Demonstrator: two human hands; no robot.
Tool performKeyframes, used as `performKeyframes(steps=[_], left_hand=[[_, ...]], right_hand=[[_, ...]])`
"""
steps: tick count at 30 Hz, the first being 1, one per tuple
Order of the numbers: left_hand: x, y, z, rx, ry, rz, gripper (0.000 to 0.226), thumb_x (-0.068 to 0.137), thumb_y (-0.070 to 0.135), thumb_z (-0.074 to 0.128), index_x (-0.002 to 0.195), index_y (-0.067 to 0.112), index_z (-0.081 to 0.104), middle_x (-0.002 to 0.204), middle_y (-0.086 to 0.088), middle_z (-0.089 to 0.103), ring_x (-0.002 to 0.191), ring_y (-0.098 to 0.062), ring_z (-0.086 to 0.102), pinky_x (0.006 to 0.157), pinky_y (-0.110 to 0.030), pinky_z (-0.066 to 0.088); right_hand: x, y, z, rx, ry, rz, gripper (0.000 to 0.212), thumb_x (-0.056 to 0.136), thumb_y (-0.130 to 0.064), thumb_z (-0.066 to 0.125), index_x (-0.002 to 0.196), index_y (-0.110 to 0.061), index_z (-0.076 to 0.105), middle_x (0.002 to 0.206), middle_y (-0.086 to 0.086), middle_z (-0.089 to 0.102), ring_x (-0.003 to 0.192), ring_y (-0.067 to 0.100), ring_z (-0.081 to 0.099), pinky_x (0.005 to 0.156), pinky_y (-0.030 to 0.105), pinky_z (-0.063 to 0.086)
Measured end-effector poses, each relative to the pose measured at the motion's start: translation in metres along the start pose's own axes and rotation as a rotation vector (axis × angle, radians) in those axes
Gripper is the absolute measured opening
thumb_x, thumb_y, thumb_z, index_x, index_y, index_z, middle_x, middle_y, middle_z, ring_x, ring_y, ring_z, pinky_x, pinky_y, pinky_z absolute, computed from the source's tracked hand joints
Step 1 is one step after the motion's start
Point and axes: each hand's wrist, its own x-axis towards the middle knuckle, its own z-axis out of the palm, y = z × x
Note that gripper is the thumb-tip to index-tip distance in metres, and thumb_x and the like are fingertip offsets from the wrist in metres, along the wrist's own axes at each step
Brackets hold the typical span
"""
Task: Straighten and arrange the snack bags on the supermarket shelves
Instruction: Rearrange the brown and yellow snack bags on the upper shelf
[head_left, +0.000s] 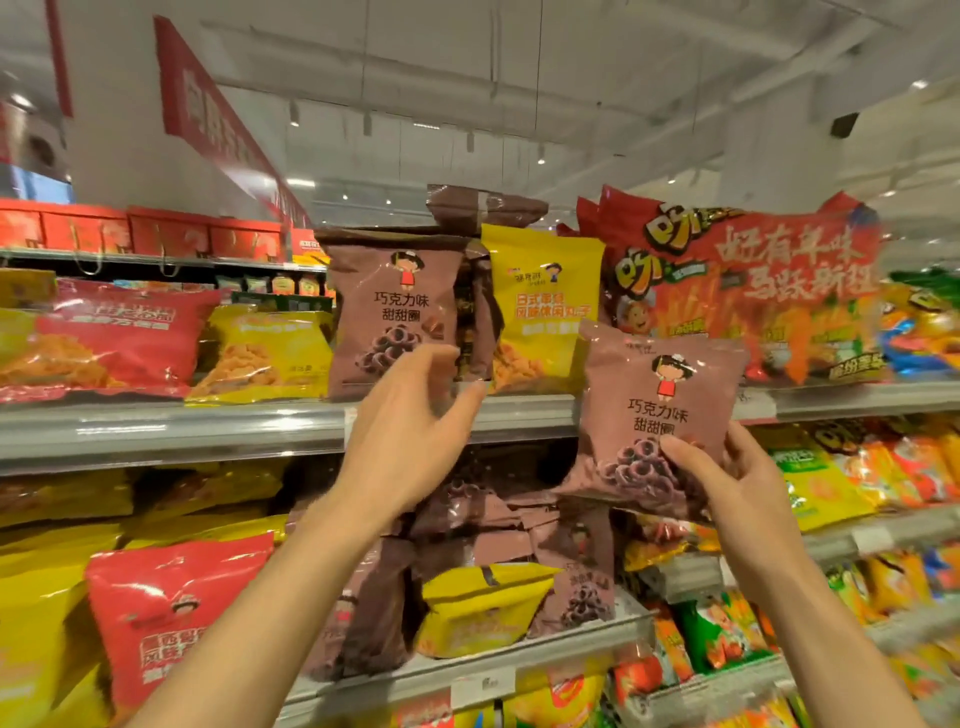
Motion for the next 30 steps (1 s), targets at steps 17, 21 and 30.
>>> performKeyframes(steps=[17,21,30], left_hand=[[0.072,0.044,0.092,0.227,0.213,-0.029,0.059,0.092,0.048,0.070,0.142,0.023,0.050,0.105,0.006,0.074,0.096,-0.023,0.071,0.084,-0.044,0.056],[0.072,0.047,0.095,0.186,0.236,0.013,0.018,0.096,0.041,0.067,0.102,0.024,0.070,0.092,0.005,0.073,0.082,-0.017,0.066,0.078,-0.049,0.055],[0.068,0.064,0.081,0.078,0.309,0.013,0.028,0.101,0.043,0.062,0.118,0.021,0.058,0.092,0.017,0.072,0.081,-0.009,0.074,0.078,-0.048,0.061]], right_hand=[[0.111,0.012,-0.058,-0.005,-0.173,-0.104,0.034,0.087,-0.041,0.075,0.118,-0.042,0.063,0.110,-0.018,0.075,0.098,0.004,0.073,0.079,0.031,0.058],[0.117,0.019,-0.060,-0.020,-0.193,-0.119,0.033,0.087,-0.048,0.074,0.117,-0.048,0.061,0.110,-0.027,0.072,0.097,-0.007,0.069,0.075,0.018,0.054],[0.116,0.016,-0.056,0.018,-0.209,-0.133,0.040,0.085,-0.048,0.073,0.123,-0.040,0.062,0.114,-0.020,0.073,0.101,-0.002,0.071,0.079,0.023,0.056]])
